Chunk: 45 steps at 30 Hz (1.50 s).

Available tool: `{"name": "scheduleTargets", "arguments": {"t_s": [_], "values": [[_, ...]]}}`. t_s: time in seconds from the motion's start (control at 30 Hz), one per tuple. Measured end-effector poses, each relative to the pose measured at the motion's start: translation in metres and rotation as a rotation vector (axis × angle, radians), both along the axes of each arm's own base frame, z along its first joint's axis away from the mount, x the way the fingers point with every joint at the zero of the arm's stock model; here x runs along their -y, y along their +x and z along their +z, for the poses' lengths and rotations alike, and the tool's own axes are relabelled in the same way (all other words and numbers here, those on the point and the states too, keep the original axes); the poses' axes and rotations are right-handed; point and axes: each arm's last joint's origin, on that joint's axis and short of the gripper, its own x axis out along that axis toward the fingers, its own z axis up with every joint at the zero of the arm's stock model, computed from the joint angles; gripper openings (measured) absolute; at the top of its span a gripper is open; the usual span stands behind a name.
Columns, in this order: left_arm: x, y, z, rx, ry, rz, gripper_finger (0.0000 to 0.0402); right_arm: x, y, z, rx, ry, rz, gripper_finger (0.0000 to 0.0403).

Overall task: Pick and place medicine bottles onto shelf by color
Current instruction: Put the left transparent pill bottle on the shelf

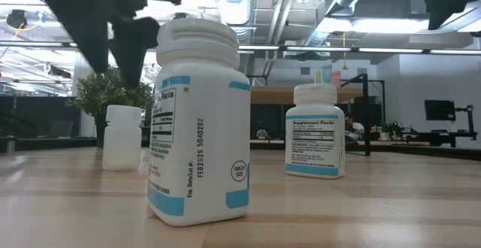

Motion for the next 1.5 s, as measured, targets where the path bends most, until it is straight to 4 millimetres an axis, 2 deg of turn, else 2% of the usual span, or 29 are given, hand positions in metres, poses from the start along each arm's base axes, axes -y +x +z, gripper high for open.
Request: {"name": "scheduleTargets", "arguments": {"t_s": [0.43,0.77,1.03,1.23,1.5], "values": [[0.010,0.017,-0.040,-0.075,0.050,-0.008,0.0275,-0.001,0.000,0.000,0.000,-0.001,0.013,0.0133],[0.011,0.021,-0.041,-0.033,0.079,-0.048,0.0274,-0.001,0.000,0.000,-0.001,-0.001,0.013,0.0134],[0.012,0.022,-0.045,-0.046,0.073,-0.071,0.0255,-0.001,0.000,0.000,-0.001,-0.001,0.014,0.0133],[0.013,0.022,-0.045,-0.051,0.060,-0.085,0.0225,-0.001,0.000,0.000,-0.001,-0.004,0.020,0.0133],[0.010,0.023,-0.045,-0.056,0.042,-0.057,0.0134,-0.001,0.000,0.000,-0.001,-0.004,0.020,0.0133]]}}
